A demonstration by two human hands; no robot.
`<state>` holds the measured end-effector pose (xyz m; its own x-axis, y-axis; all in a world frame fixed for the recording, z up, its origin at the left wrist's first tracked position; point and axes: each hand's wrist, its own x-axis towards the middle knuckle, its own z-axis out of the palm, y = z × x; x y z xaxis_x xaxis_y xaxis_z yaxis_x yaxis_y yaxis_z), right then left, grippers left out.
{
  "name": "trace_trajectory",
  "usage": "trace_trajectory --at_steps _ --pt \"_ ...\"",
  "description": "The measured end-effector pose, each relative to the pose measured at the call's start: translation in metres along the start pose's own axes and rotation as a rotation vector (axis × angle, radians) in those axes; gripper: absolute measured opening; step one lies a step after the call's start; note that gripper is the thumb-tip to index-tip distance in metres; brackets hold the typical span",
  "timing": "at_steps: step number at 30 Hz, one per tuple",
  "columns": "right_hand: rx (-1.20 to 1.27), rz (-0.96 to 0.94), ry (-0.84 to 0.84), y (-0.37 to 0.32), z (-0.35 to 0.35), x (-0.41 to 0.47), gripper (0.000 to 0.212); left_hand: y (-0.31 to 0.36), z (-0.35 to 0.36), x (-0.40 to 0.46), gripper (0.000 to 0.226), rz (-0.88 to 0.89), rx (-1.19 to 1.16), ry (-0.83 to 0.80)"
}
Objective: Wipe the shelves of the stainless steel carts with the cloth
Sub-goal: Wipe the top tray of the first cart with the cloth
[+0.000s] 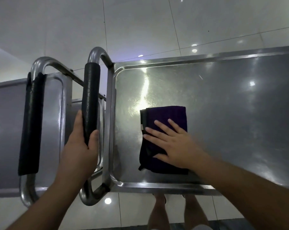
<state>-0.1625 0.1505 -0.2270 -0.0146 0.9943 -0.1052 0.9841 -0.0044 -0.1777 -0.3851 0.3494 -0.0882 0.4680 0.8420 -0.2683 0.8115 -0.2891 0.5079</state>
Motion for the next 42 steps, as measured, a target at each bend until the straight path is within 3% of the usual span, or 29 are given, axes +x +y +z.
trace_trajectory --at_steps 7,10,13,22,25,28,31,36,39,42 --pt "0.088 1.017 0.141 0.161 -0.047 0.046 0.083 0.005 -0.004 0.003 0.072 -0.024 0.014 -0.034" --pt "0.197 1.298 0.216 0.200 -0.062 0.073 0.083 0.003 -0.003 0.004 0.073 -0.022 -0.018 -0.034" --pt "0.214 1.263 0.219 0.186 -0.065 0.106 0.085 0.001 -0.003 0.005 0.074 -0.021 -0.074 -0.053" --pt "0.147 0.502 0.028 0.017 -0.058 0.253 0.079 -0.001 -0.002 0.006 0.075 0.006 -0.091 -0.019" --pt "0.125 0.388 -0.015 0.003 -0.051 0.264 0.074 -0.002 0.000 0.007 0.074 0.003 -0.081 0.002" --pt "0.077 0.457 0.031 0.037 -0.049 0.235 0.072 -0.004 0.003 0.006 0.073 0.005 -0.055 0.022" --pt "0.077 0.693 0.112 0.091 -0.046 0.169 0.074 -0.001 0.005 0.007 0.072 0.001 -0.071 0.009" --pt "0.107 1.101 0.093 0.167 -0.054 0.034 0.075 0.004 0.005 0.005 0.069 0.010 -0.079 -0.005" --pt "0.153 1.223 0.079 0.161 -0.057 0.012 0.075 0.004 0.007 0.004 0.070 0.012 -0.073 0.001" --pt "0.218 1.184 0.118 0.117 -0.056 0.041 0.076 0.001 0.007 0.005 0.071 0.021 -0.079 -0.008"
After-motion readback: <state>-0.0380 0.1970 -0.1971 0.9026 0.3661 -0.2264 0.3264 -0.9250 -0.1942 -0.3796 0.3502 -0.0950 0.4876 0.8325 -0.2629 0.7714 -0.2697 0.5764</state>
